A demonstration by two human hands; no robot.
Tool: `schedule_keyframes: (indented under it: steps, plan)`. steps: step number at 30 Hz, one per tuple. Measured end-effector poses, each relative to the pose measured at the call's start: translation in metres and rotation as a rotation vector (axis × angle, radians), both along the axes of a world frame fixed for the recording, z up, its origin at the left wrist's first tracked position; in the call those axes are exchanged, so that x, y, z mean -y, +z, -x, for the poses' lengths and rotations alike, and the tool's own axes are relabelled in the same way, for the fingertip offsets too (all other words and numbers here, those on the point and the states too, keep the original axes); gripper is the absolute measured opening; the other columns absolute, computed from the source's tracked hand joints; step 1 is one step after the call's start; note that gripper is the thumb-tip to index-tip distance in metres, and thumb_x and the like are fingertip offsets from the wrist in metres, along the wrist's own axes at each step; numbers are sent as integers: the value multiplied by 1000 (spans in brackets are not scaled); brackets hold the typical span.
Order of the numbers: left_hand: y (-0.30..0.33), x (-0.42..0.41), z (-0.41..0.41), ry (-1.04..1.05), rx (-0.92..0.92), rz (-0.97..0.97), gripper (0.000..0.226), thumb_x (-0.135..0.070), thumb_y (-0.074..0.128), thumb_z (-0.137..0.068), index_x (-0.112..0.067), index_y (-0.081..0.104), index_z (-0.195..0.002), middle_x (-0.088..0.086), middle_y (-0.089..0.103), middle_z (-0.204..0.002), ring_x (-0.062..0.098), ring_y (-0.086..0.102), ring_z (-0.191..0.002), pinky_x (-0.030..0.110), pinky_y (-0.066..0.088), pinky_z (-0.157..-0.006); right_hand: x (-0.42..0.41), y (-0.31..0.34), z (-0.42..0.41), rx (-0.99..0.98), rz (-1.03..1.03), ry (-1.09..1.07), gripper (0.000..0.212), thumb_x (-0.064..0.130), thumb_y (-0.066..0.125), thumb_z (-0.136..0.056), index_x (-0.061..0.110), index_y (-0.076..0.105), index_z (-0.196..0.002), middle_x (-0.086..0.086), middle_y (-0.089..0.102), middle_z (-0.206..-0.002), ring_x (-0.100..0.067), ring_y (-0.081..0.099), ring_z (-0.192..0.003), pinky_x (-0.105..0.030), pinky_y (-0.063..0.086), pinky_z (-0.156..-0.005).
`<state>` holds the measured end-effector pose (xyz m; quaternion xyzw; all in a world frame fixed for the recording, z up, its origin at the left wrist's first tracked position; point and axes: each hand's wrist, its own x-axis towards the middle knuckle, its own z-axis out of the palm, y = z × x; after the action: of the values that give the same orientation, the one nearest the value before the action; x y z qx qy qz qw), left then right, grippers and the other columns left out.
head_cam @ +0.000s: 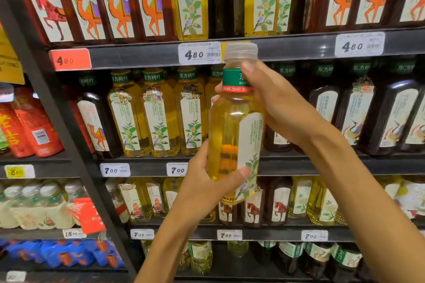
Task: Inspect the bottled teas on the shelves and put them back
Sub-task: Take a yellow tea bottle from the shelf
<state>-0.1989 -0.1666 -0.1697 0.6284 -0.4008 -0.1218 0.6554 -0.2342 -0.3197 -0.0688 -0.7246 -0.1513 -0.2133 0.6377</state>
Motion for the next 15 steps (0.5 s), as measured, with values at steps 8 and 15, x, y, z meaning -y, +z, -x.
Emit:
schedule_keyframes:
  steps: [8,15]
  plan:
    - [-3,5,-22,243,366,-3,72,-24,77,-73,-62,35,-117,-37,54,-113,-15,51,-108,-2,38,-80,-4,-15,26,204,166,172,46,6,69,-78,13,52,-120,2,68,-110,-23,60,-115,-29,48,-91]
    - [3,5,-33,280,445,-6,85,-28,78,-72,-46,28,-138,-28,46,-135,-8,43,-124,5,37,-95,-4,-20,29,290,241,180,49,-6,76,-70,9,55,-112,-4,66,-108,-30,59,-115,-37,47,-97]
